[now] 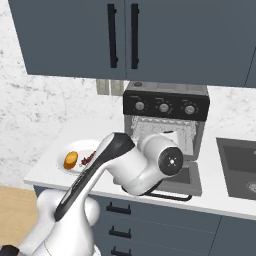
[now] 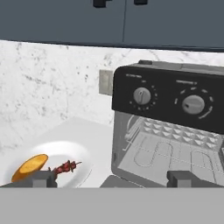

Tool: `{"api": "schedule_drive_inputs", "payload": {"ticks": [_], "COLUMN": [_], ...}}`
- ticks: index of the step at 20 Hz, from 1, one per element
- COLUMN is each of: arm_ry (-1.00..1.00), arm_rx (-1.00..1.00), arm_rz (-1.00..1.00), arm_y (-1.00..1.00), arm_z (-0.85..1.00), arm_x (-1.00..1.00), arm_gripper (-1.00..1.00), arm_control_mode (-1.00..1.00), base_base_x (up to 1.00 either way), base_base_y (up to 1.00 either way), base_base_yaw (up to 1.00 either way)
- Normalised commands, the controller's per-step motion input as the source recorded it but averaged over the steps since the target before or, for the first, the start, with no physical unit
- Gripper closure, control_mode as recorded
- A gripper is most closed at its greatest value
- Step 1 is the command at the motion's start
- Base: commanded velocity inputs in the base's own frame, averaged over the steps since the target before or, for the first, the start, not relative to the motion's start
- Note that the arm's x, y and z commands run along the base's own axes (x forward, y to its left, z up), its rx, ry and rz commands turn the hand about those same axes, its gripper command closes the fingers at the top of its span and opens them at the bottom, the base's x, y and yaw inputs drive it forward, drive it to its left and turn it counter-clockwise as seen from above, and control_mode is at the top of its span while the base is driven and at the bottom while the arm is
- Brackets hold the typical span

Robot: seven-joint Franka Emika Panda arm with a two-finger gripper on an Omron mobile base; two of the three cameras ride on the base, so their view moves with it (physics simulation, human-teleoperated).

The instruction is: Pick up the kebab skewer and baguette bread, and place them inside the toaster oven. Close the toaster oven door and start by setting the timer.

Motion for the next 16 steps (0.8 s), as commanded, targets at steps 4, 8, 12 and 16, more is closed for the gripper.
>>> {"api": "schedule_drive_inputs", "payload": {"ticks": [4, 8, 12, 16], "arm_ry": [0.0, -0.01, -0.01, -0.1], "arm_rx": [-0.01, 0.05, 0.09, 0.06], "arm_rz": [0.03, 0.0, 0.0, 0.0], "arm_y": [0.01, 0.01, 0.0, 0.0], "arm_z": [-0.26, -0.3, -0.32, -0.32], "arm_x": [0.36, 0.42, 0.64, 0.62], "arm_gripper": [-1.0, -1.0, -1.0, -1.0], "arm_control_mode": [-1.0, -1.0, -1.0, -1.0], "base_base_x": [0.0, 0.0, 0.0, 0.0], "base_base_y": [0.0, 0.0, 0.0, 0.0], "base_base_yaw": [0.0, 0.0, 0.0, 0.0]}}
